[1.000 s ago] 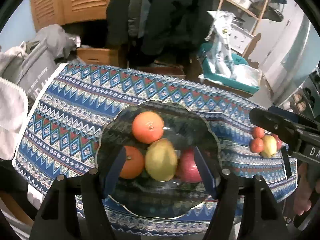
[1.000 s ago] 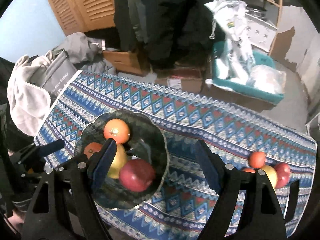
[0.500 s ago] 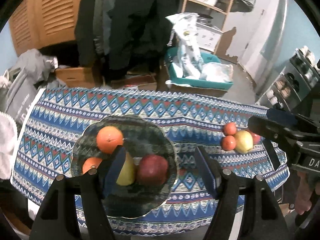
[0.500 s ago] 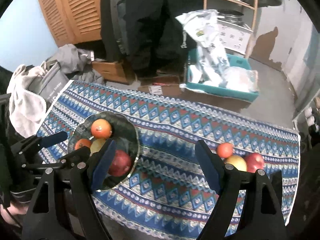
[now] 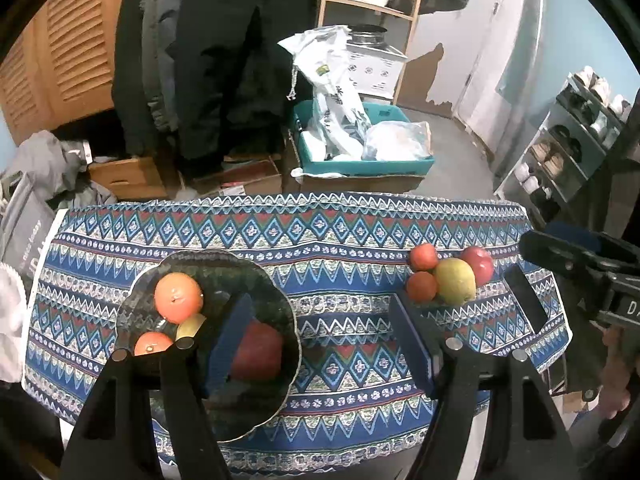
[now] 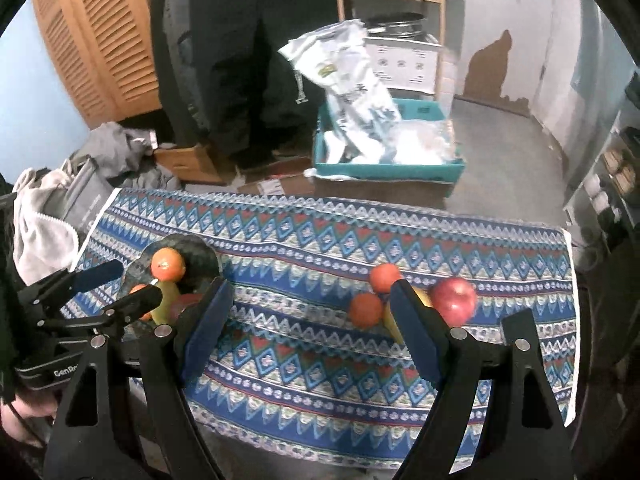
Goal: Organize fruits
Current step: 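Withdraw both open tools from the bowl back toward the remaining fruit, then reach the right tool to the red apple while the left tool approaches a small orange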
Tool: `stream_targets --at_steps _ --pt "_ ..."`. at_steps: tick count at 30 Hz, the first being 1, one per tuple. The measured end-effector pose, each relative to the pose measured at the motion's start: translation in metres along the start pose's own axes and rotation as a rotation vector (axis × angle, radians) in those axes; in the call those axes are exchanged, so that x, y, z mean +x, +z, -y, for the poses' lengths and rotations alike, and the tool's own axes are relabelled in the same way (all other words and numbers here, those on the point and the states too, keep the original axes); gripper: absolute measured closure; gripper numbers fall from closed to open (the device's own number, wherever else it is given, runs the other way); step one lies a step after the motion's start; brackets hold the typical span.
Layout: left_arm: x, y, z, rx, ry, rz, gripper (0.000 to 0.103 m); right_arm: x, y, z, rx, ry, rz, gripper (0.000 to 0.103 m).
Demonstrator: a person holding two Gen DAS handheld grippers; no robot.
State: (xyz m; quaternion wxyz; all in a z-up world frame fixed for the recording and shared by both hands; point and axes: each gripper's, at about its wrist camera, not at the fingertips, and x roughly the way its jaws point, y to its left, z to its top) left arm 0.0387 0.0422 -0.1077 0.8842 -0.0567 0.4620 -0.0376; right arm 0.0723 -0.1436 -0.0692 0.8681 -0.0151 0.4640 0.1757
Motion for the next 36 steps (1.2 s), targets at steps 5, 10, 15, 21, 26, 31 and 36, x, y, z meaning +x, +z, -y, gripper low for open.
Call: stream_targets --at_steps 5,10,15,21,26,31,36 --pt "0.000 0.004 0.019 0.025 -0.014 0.004 0.030 -0.012 -0.006 0.025 0.026 -0.032 0.017 0.021" --pt "0.005 0.007 0.041 0.056 -0.028 -0.006 0.030 -0.020 -0.013 0.049 0.060 -0.050 0.025 0.021" --pt "0.015 0.009 0.062 0.098 -0.030 -0.018 0.030 -0.021 -0.019 0.074 0.092 -0.071 0.018 0.021" --pt "0.029 0.012 0.077 0.124 -0.023 -0.032 0.030 -0.014 -0.028 0.101 0.124 -0.102 -0.009 0.021" --pt "0.046 0.012 0.084 0.121 -0.029 -0.068 0.030 -0.005 -0.034 0.122 0.151 -0.128 -0.036 0.021" --pt "0.065 0.015 0.090 0.119 -0.023 -0.091 0.030 0.010 -0.039 0.143 0.177 -0.132 -0.076 0.021" --pt "0.090 0.019 0.092 0.112 -0.009 -0.116 0.030 0.035 -0.039 0.161 0.208 -0.125 -0.127 0.021"
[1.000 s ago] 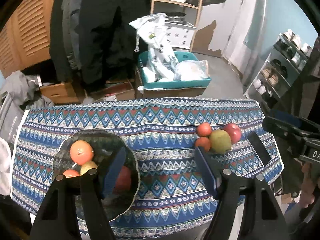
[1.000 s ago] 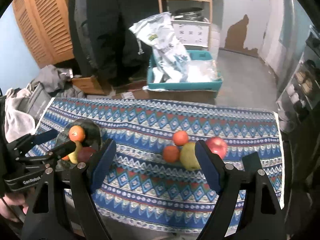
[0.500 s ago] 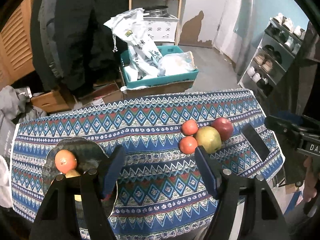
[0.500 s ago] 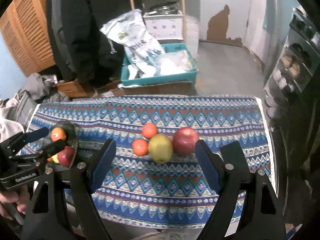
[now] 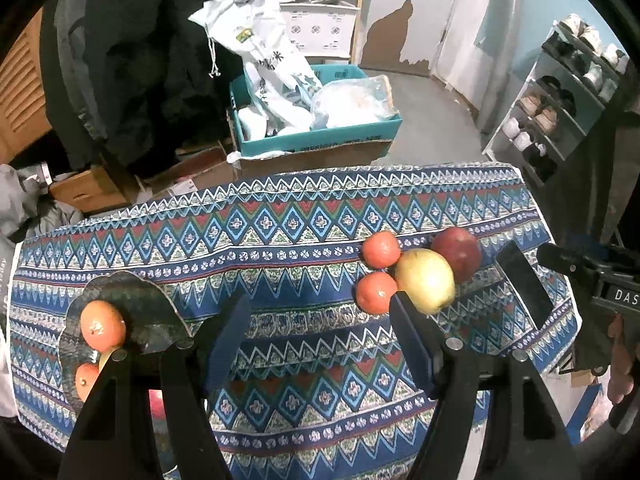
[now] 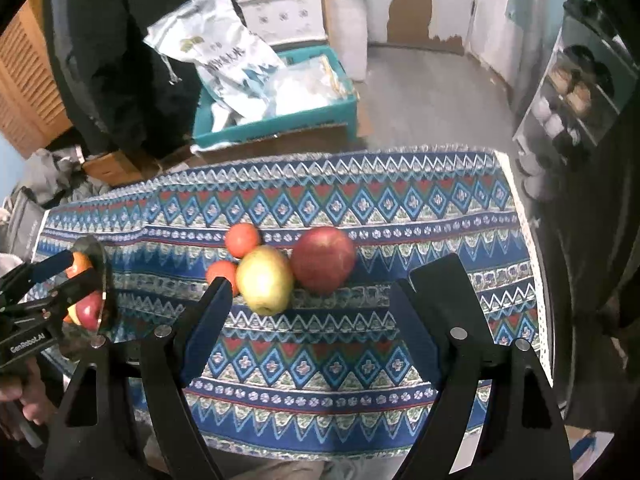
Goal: Organize fruits
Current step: 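Reach the right tool to the red apple while the left tool approaches a small orange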
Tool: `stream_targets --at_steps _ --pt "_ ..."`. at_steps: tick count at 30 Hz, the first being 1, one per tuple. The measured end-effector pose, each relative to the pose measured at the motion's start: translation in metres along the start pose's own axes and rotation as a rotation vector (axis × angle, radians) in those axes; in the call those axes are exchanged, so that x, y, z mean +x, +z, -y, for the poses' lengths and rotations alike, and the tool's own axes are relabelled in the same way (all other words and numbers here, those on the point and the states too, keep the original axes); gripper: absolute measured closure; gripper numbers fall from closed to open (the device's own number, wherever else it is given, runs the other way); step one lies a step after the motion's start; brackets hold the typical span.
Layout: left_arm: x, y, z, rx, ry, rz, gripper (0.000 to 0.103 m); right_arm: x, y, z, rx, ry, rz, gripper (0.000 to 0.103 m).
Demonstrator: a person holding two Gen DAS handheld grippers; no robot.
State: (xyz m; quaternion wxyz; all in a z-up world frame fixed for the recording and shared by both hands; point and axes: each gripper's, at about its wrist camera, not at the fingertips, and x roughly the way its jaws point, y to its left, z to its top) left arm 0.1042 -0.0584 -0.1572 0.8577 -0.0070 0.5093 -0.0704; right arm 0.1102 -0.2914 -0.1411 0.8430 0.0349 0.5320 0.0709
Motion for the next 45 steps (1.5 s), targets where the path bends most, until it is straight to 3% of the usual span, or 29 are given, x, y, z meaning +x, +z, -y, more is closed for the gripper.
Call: stream_targets --at_steps 22,33,40,45 --pt "0.090 0.010 -0.012 -0.071 -0.027 -0.111 0.030 0.115 0.015 0.025 0.121 0.062 -0.195 0.021" --pt "0.110 0.013 -0.023 -0.116 -0.045 -0.145 0.030 0.146 0.014 0.028 0.155 0.054 -0.232 0.021" --pt "0.116 0.011 -0.014 -0.100 -0.070 -0.160 0.030 0.157 0.010 0.041 0.232 0.129 -0.234 0.021" --pt "0.116 0.008 -0.004 -0.072 -0.099 -0.161 0.030 0.164 0.004 0.040 0.246 0.157 -0.237 0.029"
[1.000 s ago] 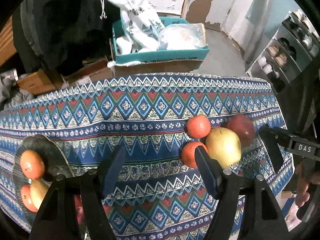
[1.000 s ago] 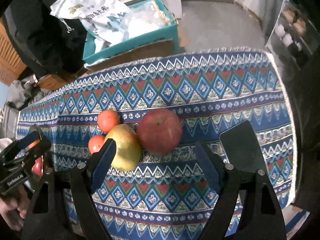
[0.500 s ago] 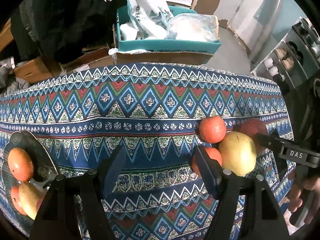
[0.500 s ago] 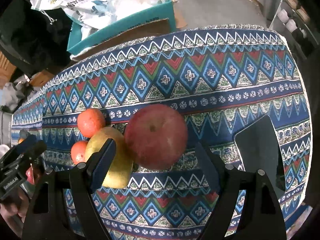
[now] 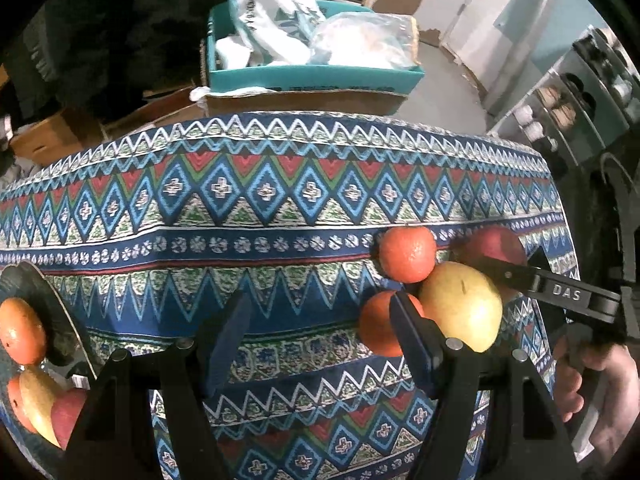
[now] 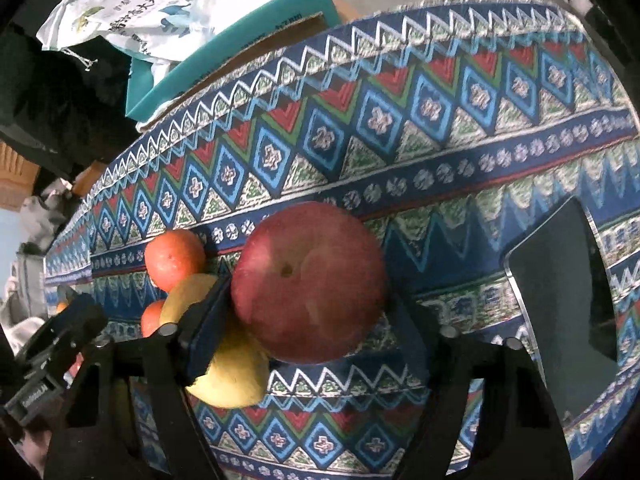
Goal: Organize fruits
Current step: 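Reach the right tool to the red apple while the left tool approaches a small orange, then close the right tool on the red apple while the left tool grasps the small orange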
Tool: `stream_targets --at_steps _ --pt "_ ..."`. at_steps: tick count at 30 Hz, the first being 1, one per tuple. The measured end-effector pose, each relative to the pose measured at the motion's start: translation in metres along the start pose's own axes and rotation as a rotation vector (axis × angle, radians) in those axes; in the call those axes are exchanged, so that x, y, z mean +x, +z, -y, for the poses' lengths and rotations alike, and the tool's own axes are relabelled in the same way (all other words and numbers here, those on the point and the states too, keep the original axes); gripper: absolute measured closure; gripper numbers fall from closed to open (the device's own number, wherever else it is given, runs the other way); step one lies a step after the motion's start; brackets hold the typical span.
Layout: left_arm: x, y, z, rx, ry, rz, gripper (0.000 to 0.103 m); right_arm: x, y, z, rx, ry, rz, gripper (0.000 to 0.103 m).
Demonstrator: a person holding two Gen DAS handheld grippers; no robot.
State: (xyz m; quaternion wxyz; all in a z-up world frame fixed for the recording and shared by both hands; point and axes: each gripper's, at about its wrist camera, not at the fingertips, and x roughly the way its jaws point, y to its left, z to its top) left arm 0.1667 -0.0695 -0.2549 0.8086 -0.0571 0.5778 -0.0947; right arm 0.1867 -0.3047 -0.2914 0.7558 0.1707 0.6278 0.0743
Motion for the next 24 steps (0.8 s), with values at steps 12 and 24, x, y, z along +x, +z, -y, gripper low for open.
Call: stream_targets --at_steps 12,24 --pt "0.009 -0.010 0.013 0.055 -0.033 -0.019 0.030 -0.029 -0.010 0.002 -0.018 -0.088 0.093 0.029" --pt "0.020 -0.012 0.037 0.120 -0.059 -0.031 0.030 -0.050 -0.021 0.021 0.008 -0.110 0.137 0.029"
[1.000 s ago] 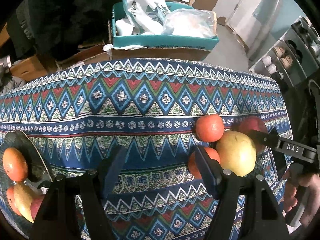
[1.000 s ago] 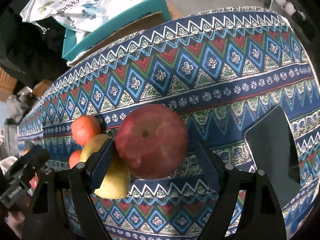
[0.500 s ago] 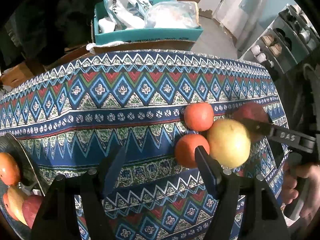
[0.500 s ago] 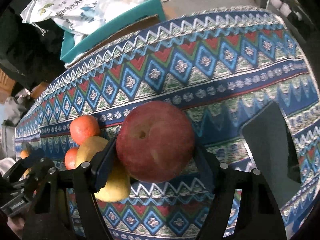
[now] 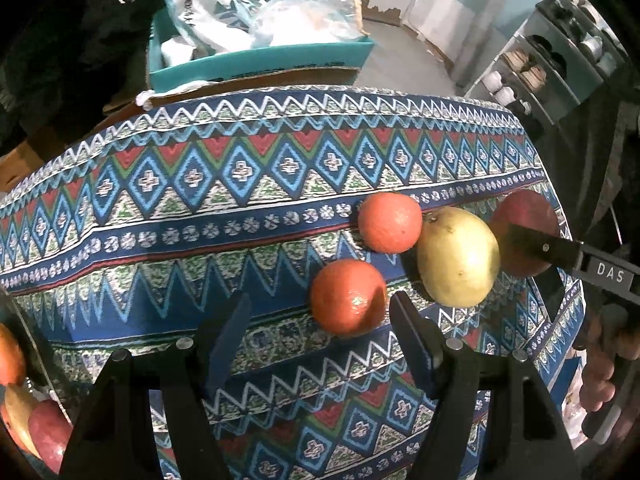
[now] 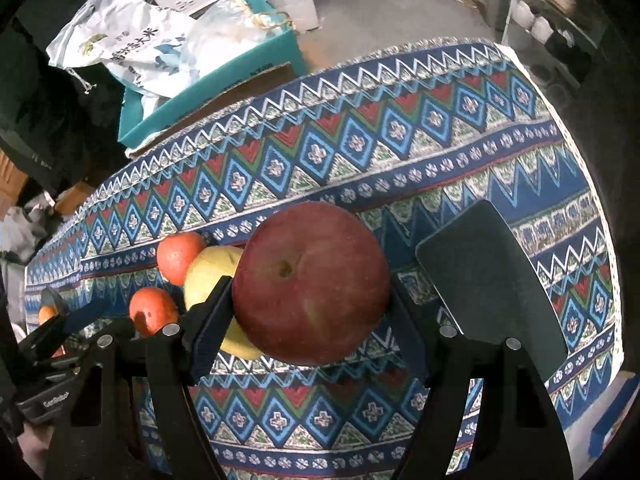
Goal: Organize fruits
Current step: 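Close the right tool on the red apple while the left tool grasps the small orange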
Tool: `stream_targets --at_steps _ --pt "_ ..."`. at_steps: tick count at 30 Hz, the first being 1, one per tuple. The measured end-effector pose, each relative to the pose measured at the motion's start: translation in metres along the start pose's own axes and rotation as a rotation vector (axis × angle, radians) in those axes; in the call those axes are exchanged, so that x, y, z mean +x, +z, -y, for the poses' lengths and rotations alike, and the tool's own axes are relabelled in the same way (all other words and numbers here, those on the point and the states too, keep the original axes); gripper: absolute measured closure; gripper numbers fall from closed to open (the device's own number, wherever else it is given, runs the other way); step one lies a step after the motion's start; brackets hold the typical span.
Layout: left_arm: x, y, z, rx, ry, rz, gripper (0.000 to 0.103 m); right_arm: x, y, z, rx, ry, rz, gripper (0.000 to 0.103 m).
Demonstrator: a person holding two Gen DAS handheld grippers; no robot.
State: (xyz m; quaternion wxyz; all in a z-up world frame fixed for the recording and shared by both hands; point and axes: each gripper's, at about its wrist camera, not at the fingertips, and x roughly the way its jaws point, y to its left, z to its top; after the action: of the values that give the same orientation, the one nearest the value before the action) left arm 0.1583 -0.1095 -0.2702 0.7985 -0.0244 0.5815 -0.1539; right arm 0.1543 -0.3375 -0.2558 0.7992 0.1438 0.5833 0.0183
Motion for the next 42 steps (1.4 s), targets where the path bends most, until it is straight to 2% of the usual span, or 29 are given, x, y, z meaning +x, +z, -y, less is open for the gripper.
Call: stream_targets --at_steps 17,21,26,35,42 --pt "0.032 0.000 0.013 0.031 0.016 -0.039 0.031 0.003 -0.008 0.011 0.021 -0.006 -0.006 0.029" --pt "0.035 0.000 0.015 0.039 0.003 -0.036 0.054 0.002 -0.010 0.012 0.019 -0.009 -0.008 0.029" --pt "0.033 -0.004 0.021 0.060 -0.001 -0.019 0.056 -0.001 -0.011 0.008 -0.012 -0.033 0.001 0.029" --pt "-0.005 -0.003 0.040 0.135 0.037 0.079 0.056 -0.019 -0.011 -0.005 -0.086 -0.080 0.052 0.029" --pt "-0.041 -0.005 0.047 0.162 0.038 0.143 0.056 -0.041 -0.014 -0.019 -0.148 -0.106 0.109 0.029"
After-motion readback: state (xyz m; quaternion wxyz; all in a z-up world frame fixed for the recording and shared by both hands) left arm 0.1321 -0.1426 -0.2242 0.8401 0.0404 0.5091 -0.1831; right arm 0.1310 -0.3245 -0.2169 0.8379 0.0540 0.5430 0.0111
